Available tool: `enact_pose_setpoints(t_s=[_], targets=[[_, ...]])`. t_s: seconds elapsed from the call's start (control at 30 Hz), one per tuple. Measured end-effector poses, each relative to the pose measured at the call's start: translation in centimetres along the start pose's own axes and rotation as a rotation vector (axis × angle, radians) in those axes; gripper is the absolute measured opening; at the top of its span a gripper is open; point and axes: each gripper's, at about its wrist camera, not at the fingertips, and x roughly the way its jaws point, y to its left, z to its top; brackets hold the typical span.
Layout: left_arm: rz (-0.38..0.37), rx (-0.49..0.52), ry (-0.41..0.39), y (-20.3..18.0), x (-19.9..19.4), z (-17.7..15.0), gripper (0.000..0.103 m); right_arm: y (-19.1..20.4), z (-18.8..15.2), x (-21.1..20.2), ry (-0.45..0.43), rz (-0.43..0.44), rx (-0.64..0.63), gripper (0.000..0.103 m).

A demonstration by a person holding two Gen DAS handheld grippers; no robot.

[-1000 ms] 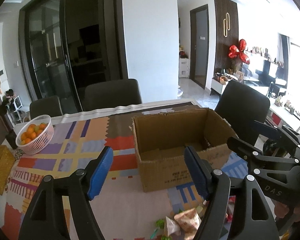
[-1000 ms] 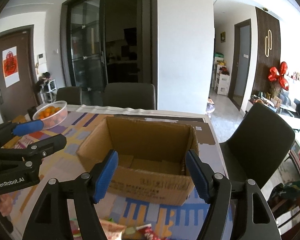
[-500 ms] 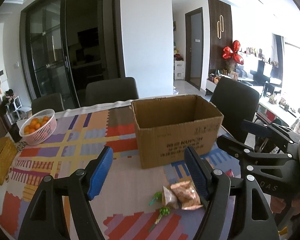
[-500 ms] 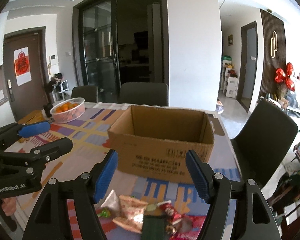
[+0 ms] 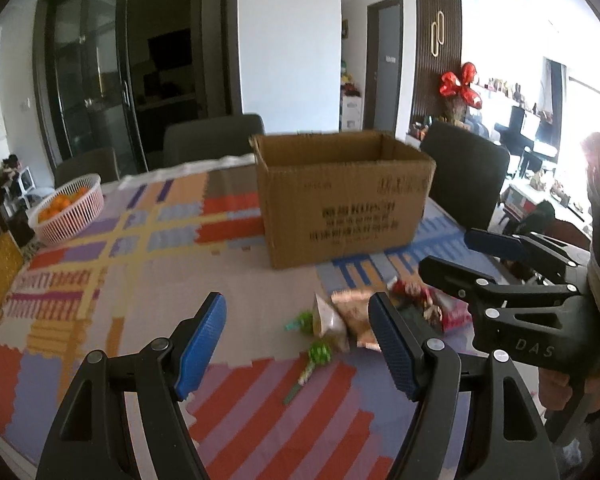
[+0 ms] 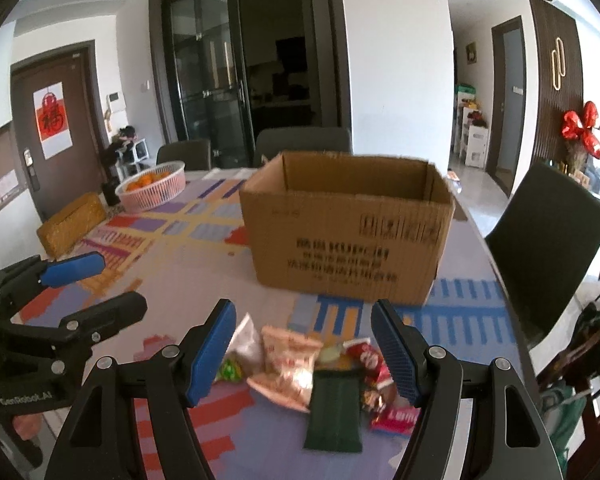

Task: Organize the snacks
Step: 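Withdraw both tools from the box back toward the snack pile, then grasp the green lollipop with left tool while right tool grasps the Fortune biscuit bag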

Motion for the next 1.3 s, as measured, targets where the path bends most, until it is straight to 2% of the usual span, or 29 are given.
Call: enact_pose_setpoints(t_s=[0.3, 0.73, 0.9, 0.97, 1.17, 1.3], targets=[[-0.033, -0.010, 0.088, 0.2, 2.7, -3.3, 0.073, 0.4, -3.4, 2.7, 0.097, 0.028, 0.016, 0.071], [-0.062, -0.013, 0.156, 0.6, 7.2, -5.3, 0.072, -0.4, -4.8, 7.1, 0.195, 0.038, 0.078, 0.071], [-0.077, -0.015, 0.178, 0.6, 8.6, -5.4, 0.064, -0.6, -4.6, 8.7, 0.218, 0.053, 0.097, 0.070], [-0.084, -0.016, 0.188, 0.5, 9.1, -5.5, 0.061, -0.7, -4.8, 9.3, 0.232, 0.058, 0.106, 0.066], [-0.109, -0.017, 0.216, 0.3, 10.8, -5.6, 0.051, -0.9, -5.3, 10.6, 0.268, 0.078, 0.130, 0.061], [-0.121, -0.029, 0.225, 0.3, 11.6, -5.5, 0.049, -0.9, -5.6, 11.1, 0.277, 0.089, 0.131, 0.060]])
